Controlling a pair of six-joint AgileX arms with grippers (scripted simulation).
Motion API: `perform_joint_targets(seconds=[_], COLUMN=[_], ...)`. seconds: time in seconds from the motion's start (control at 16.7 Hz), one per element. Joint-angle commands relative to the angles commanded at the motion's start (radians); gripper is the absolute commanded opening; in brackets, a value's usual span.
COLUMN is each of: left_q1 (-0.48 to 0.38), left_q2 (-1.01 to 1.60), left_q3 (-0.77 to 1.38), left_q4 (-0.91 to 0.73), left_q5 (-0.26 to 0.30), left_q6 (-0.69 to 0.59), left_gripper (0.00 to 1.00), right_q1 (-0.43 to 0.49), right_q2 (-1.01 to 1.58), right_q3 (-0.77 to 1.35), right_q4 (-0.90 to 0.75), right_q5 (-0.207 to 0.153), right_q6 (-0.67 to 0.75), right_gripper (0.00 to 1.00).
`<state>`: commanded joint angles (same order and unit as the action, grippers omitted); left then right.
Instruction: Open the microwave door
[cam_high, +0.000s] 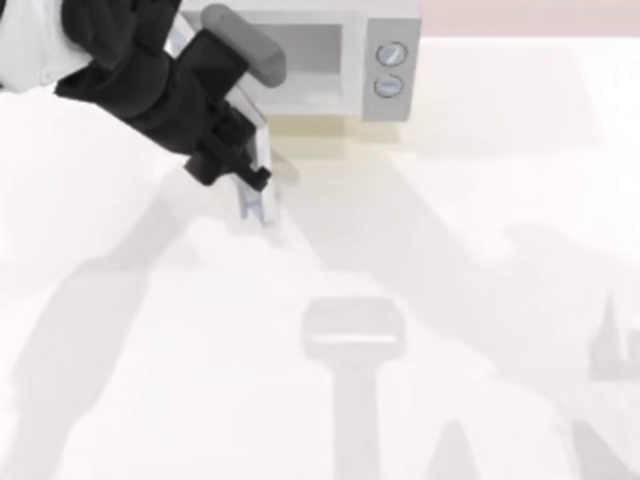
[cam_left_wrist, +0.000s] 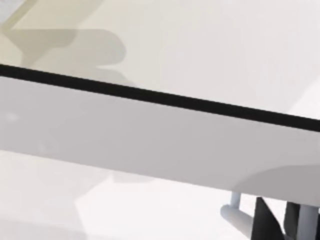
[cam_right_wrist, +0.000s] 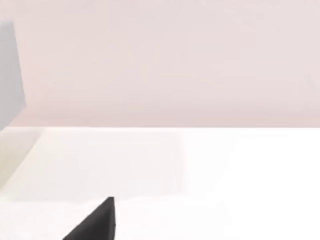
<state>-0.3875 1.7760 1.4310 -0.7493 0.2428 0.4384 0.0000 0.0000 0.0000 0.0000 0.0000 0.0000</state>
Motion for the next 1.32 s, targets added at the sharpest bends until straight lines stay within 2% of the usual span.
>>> perform_joint_targets(seconds=[0.54,1.08,1.32], left_q1=[-0.002,0.076,0.079], left_q2=[0.003,-0.016,-0.017], left_q3=[-0.003,-0.013,-0.014], left_q4=[-0.001,-0.059,-0.062], left_q5=[0.005,0.090,0.094], left_q6=[0.001,0.194,0.203], left_gripper=[0.00,0.00,0.00], right_q1=[0.000,0.000,0.000], right_q2=[0.000,0.000,0.000], right_q3=[0.000,0.000,0.000], right_q4=[0.000,0.000,0.000], right_q5=[0.000,0.000,0.000], right_q6=[0.000,0.000,0.000], right_gripper=[1.00,1.00,1.00])
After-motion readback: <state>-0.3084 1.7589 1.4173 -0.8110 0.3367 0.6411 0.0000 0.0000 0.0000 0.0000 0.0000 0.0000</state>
